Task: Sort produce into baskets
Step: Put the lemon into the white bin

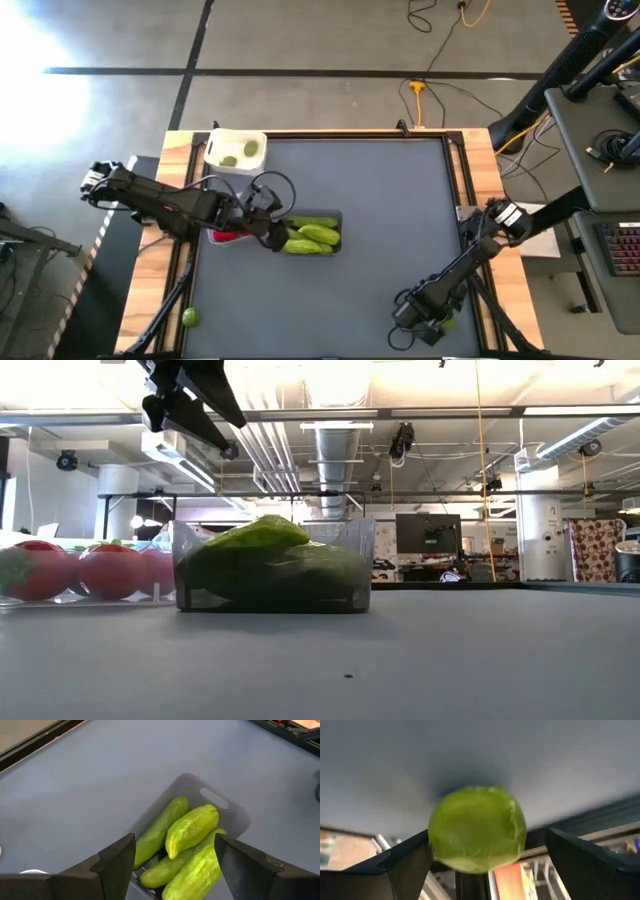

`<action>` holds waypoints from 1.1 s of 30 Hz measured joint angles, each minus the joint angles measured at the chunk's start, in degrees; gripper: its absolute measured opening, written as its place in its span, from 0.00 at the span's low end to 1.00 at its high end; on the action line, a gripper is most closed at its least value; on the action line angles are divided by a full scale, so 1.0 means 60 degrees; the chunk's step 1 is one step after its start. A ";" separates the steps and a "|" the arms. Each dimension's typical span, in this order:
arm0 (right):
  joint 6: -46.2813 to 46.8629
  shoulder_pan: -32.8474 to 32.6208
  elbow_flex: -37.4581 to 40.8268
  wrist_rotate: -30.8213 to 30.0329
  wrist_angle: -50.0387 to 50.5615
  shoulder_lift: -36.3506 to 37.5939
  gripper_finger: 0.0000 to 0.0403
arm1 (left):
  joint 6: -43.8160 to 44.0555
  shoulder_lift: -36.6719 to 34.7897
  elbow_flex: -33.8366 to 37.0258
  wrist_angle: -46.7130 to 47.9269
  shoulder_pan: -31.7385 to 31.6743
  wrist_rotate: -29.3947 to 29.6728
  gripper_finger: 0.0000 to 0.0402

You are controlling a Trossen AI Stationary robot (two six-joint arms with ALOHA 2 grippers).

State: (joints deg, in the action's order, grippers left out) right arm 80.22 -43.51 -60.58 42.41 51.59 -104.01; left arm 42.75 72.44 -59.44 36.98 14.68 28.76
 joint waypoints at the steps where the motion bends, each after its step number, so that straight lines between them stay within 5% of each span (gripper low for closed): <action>1: -0.0059 -0.0033 0.0000 0.0122 -0.0016 -0.0017 0.89 | 0.0007 0.0000 0.0000 0.0013 0.0081 0.0003 0.63; 11: -0.0225 -0.0119 0.0097 -0.0591 -0.0734 -0.0021 0.70 | -0.0188 0.0000 0.0000 0.0152 0.0849 0.0249 0.63; 19: -0.0400 0.0325 -0.0874 -0.0678 -0.0789 -0.0021 0.50 | -0.1232 -0.0007 0.0275 0.1000 0.3537 -0.1179 0.63; 26: -0.2341 0.1781 -0.2230 -0.3404 -0.0913 -0.0389 0.49 | -0.1268 0.0840 0.1029 0.0403 0.5623 -0.1715 0.63; 33: -0.6560 0.2443 -0.5122 -0.6565 -0.1269 -0.2006 0.50 | 0.1317 0.2427 0.1088 -0.2475 0.6013 -0.1630 0.63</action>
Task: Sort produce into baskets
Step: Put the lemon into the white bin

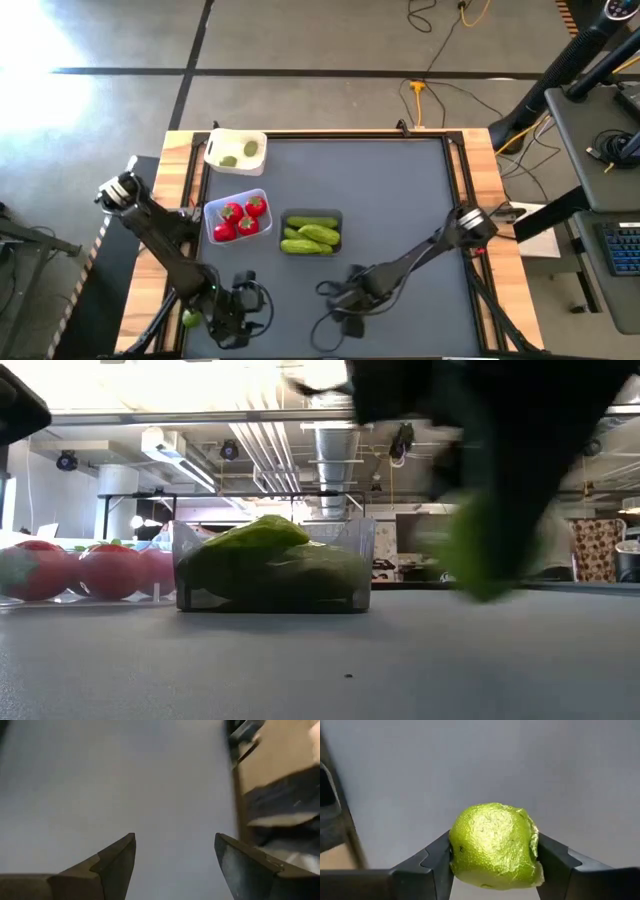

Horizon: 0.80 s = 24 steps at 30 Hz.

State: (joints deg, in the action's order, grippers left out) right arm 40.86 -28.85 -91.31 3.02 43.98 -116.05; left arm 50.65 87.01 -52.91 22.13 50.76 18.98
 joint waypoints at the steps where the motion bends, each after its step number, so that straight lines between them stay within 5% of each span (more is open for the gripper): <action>1: -0.0629 0.0000 -0.0380 -0.0308 -0.0203 -0.0305 0.51 | 0.0180 0.0156 -0.0029 -0.0300 0.0040 0.0013 0.63; 8: -0.3513 0.0166 -0.2590 -0.0893 -0.0281 -0.2226 0.56 | 0.1487 0.0957 -0.0068 -0.0557 0.0350 0.1316 0.63; 14: -0.5644 0.0192 -0.4144 -0.1105 0.0821 -0.2911 0.57 | 0.1837 0.1208 -0.0199 -0.0765 0.0469 0.1359 0.63; 24: -0.6174 0.0290 -0.5877 -0.1792 0.2034 -0.2948 0.68 | 0.1832 0.1742 -0.0767 -0.1042 0.0584 0.2121 0.68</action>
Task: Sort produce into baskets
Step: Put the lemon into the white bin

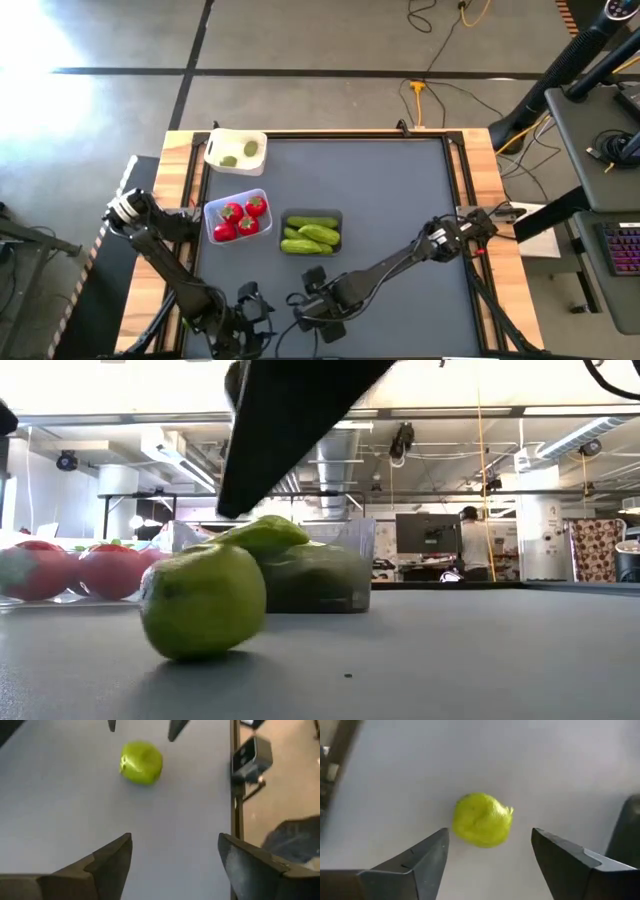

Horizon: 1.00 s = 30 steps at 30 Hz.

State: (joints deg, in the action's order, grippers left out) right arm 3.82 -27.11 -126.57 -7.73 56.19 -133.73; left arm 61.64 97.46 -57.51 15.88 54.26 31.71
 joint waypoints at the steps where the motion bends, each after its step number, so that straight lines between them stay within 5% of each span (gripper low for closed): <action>1: 0.0000 -0.0007 -0.0160 0.0000 0.0228 0.0003 0.70 | 0.0023 0.0095 -0.0044 -0.0124 -0.0038 0.0161 0.71; 8: 0.0491 0.0000 -0.1427 0.0027 0.3112 0.0058 0.80 | -0.0291 0.0980 -0.0384 -0.0449 -0.0441 0.1600 0.85; 14: 0.1684 -0.0194 -0.1263 0.0088 0.5010 0.0711 0.84 | -0.0829 0.2195 -0.0947 -0.1268 -0.1001 0.1860 0.91; 23: 0.3653 -0.1409 -0.1252 -0.0052 0.5636 0.1587 0.86 | 0.0247 0.3989 -0.2684 -0.0542 -0.1730 0.2254 0.91; 30: 0.4705 -0.2311 -0.0340 -0.0376 0.5652 0.2322 0.84 | 0.0856 0.4893 -0.4389 0.1364 -0.1877 0.1466 0.83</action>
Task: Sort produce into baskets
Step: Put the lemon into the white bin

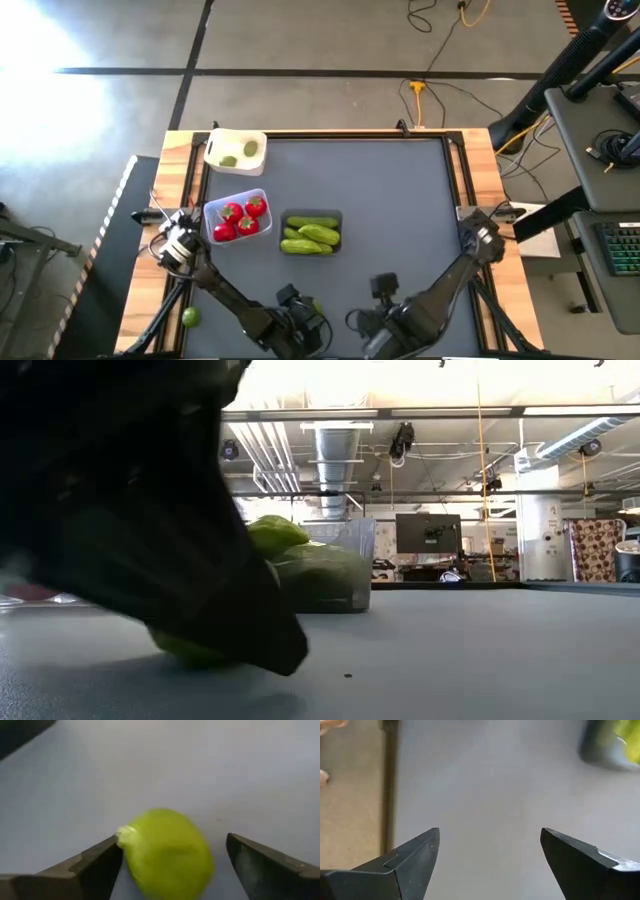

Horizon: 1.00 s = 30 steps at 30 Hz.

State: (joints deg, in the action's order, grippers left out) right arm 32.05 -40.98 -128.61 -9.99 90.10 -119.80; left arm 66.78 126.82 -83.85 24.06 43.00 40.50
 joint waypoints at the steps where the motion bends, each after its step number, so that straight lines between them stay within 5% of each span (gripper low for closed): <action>1: 0.0161 -0.0092 0.0308 -0.0143 0.0008 0.0247 0.83 | 0.0040 0.0073 -0.0316 0.0442 -0.0007 -0.0088 0.80; 13: 0.2729 -0.0562 0.3260 -0.1767 -0.0244 0.2796 0.81 | 0.0976 -0.0171 -0.2141 0.4226 -0.0175 -0.0895 0.27; 23: 0.3776 -0.0091 0.5028 -0.3072 -0.0884 0.3890 0.81 | 0.0552 -0.2578 -0.1602 0.7919 -0.1085 -0.0478 0.28; 30: 0.3831 0.0993 0.5950 -0.3352 -0.2633 0.4196 0.81 | -0.1135 -0.5640 0.0682 0.8340 -0.3362 -0.0670 0.28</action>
State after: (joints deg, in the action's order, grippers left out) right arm 55.04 -35.02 -92.91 -30.10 74.30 -94.63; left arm 59.97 92.98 -79.76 74.10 22.83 36.48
